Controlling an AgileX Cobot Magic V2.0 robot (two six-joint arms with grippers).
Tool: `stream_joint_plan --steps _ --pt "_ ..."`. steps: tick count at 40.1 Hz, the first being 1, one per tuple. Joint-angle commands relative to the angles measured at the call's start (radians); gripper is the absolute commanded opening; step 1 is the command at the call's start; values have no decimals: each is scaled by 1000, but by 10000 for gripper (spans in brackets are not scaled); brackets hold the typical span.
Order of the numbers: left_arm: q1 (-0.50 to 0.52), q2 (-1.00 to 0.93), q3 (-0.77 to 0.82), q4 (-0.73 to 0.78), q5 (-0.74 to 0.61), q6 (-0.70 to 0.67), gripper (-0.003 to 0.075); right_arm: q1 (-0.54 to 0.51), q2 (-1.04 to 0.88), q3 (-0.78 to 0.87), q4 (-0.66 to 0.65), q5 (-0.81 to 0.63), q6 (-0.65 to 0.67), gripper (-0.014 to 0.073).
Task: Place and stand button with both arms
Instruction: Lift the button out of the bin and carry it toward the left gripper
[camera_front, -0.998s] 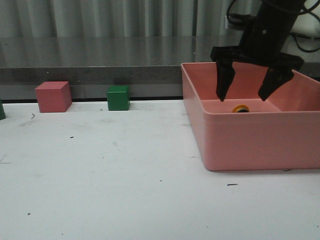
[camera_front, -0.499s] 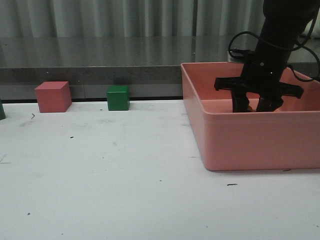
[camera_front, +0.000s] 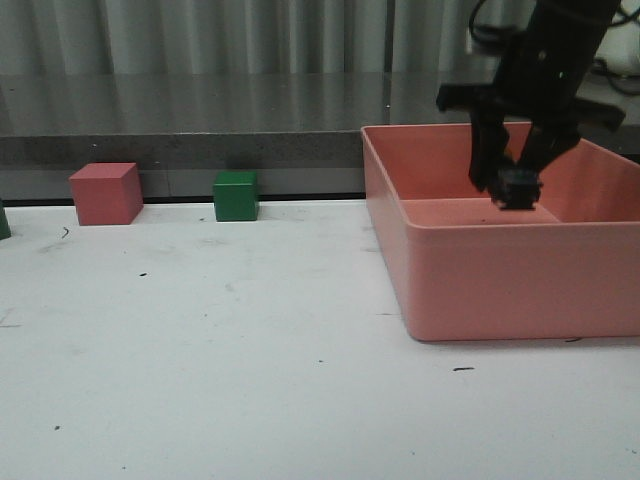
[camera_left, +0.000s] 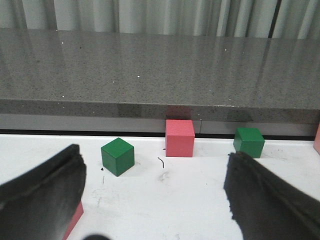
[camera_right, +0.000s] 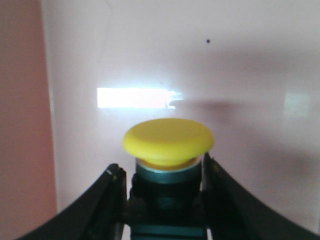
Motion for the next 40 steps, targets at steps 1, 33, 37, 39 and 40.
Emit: stream_joint_plan --steps 1,33,37,39,40 --pt "0 12 -39 -3 -79 -9 545 24 -147 -32 3 -10 -2 170" --pt "0 12 -39 -3 -79 -9 545 620 75 -347 170 -38 86 170" --pt "0 12 -39 -3 -79 -9 545 617 141 -394 126 -17 190 170" --pt "0 12 -39 -3 -79 -9 545 617 163 -397 78 -13 267 170" --pt "0 12 -39 -3 -79 -9 545 617 172 -397 54 -13 299 170"
